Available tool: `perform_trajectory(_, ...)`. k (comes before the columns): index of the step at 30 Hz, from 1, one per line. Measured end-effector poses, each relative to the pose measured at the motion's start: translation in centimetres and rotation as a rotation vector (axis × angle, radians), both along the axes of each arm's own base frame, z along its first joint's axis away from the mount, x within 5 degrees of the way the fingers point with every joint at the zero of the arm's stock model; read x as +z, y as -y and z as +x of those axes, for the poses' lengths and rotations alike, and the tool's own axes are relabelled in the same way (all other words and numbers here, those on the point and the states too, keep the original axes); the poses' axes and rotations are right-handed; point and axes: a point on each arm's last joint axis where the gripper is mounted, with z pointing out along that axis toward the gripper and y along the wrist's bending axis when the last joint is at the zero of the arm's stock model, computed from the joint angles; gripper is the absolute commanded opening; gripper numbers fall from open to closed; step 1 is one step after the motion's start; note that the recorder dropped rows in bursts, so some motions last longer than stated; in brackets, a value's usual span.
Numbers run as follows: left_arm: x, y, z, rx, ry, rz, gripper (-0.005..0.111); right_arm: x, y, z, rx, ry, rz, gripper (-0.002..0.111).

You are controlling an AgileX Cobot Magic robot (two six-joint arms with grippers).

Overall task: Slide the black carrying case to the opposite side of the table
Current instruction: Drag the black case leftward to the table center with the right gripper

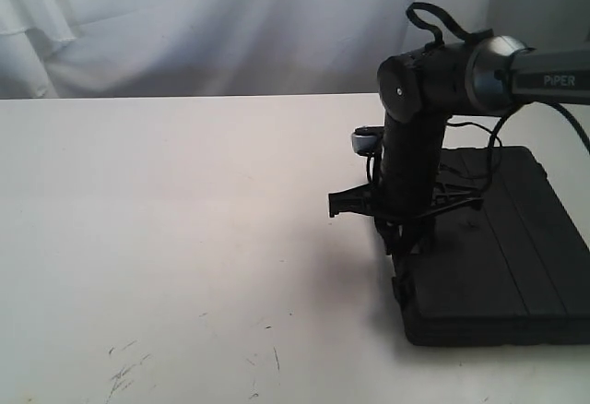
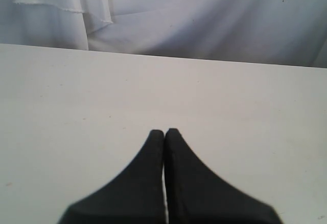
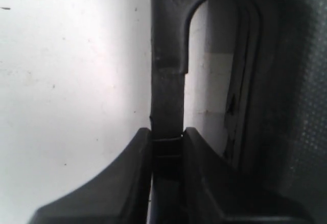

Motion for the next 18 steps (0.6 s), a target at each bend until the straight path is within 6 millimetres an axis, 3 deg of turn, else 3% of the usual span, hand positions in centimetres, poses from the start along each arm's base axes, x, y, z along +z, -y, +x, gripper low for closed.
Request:
perform_trajectory(11,0.0,0.0,0.0,0.0,0.0,0.0,0.0,0.0,-4.3,-1.9,0.035,0.024,0.115,0.0)
perform_trajectory(18,0.0,0.0,0.0,0.0,0.0,0.0,0.0,-0.1,-8.4,-2.4,0.041,0.04,0.164,0.0)
